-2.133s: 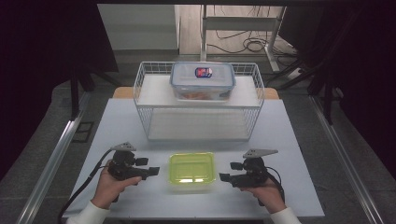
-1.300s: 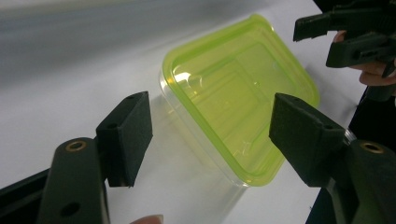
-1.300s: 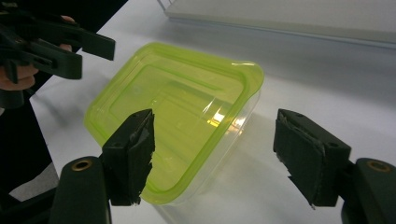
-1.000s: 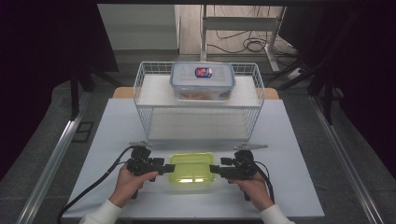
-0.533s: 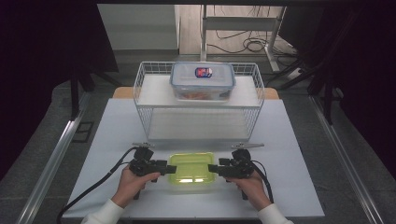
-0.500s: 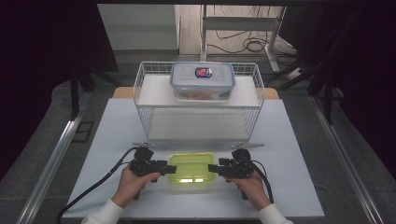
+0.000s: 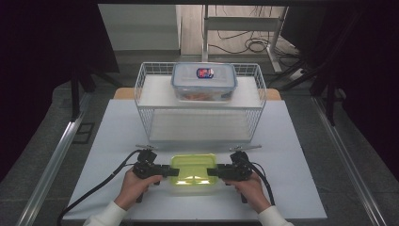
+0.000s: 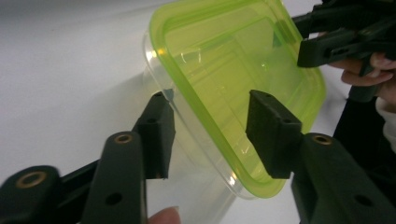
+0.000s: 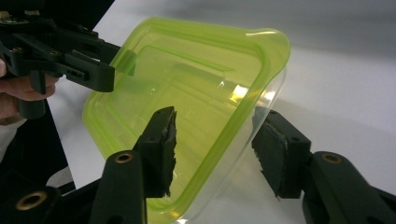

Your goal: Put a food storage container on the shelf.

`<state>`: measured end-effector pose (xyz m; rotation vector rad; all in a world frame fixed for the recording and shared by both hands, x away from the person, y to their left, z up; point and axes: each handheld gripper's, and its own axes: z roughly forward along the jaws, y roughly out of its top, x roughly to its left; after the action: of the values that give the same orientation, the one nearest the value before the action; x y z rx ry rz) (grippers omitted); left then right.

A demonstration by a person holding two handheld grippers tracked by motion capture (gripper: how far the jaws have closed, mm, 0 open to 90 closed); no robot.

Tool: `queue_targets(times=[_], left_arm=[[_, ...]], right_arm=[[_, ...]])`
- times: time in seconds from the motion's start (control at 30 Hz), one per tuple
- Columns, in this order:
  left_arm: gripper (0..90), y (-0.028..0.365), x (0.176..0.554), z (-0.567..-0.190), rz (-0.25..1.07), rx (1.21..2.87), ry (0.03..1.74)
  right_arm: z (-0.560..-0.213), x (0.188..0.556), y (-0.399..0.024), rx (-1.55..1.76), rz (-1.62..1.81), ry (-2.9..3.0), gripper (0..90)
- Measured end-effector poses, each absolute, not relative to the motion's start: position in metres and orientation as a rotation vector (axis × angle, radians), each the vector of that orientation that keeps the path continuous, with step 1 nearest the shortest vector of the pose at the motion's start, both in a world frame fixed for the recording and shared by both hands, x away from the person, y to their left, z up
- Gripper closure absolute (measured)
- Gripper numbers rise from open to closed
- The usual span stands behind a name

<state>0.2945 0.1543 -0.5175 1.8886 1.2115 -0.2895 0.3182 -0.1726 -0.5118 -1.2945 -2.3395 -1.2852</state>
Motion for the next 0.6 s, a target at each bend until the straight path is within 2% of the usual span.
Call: queue_targets(times=[0.1, 0.2, 0.27, 0.6], left_arm=[[55.6, 0.155, 0.292, -0.516, -0.270, 1.890, 1.204], [63.1, 0.154, 0.288, -0.516, -0.233, 1.900, 1.208], [65.4, 0.154, 0.286, -0.515, -0.228, 1.895, 1.201], [71.7, 0.156, 0.275, -0.513, -0.197, 1.864, 1.179]], right_arm=[[-0.511, 0.318, -0.174, -1.312, -1.288, -2.324, 54.2], [-0.510, 0.315, -0.177, -1.329, -1.300, -2.300, 58.6], [-0.509, 0.313, -0.179, -1.350, -1.304, -2.310, 67.4], [-0.504, 0.302, -0.183, -1.354, -1.340, -2.301, 73.3]])
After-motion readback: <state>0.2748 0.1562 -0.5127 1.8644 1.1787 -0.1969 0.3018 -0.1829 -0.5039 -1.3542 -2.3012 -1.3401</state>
